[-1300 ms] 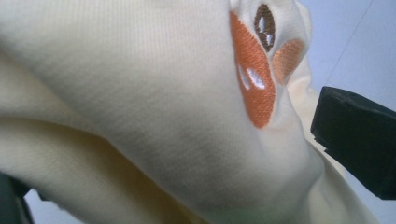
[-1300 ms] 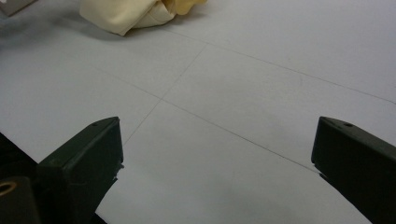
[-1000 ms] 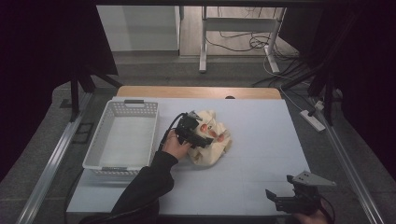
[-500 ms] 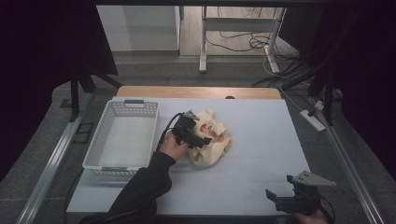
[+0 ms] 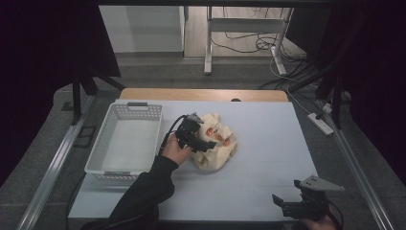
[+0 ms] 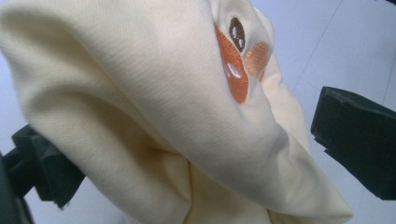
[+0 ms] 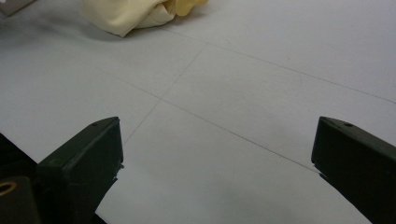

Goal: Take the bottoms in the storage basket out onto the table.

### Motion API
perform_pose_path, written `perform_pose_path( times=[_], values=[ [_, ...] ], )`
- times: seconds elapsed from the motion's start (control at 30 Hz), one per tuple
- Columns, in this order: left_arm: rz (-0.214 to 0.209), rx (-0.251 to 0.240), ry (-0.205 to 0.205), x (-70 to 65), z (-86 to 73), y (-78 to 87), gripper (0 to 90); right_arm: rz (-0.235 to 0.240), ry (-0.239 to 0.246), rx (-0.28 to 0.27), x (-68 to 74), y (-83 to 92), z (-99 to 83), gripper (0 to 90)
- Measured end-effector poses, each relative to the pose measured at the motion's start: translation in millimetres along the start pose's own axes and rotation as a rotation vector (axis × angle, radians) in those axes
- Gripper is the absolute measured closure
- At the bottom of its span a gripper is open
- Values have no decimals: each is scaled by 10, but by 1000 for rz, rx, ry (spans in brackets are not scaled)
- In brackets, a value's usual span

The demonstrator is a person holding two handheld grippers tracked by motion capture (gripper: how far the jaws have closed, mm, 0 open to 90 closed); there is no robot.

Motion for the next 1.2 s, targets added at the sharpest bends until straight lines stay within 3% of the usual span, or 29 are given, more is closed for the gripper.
perform_pose_path(
  times=[0.2, 0.83, 0.93, 1.2],
  values=[
    [-22, -9, 32, -6, -15, 42, 0, 0, -1, -1, 1, -1, 0, 25],
    [21, -13, 35, 9, -64, 232, 0, -1, -2, 1, 1, -1, 0, 25],
    [18, -22, 53, 11, -68, 266, 0, -1, -1, 2, 1, -2, 0, 25],
    [36, -44, 45, 20, -96, 354, 0, -2, -1, 3, 0, -3, 0, 25]
  ],
)
Point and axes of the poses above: each handheld gripper's, and its own axes: y roughly backward along the jaws, z roughly out of its top, x roughly to its left, the point moved 6 cm from there along -y, roughly forward along the jaws, and after that the axes turned 5 degrees about x, right-handed, at the moved point
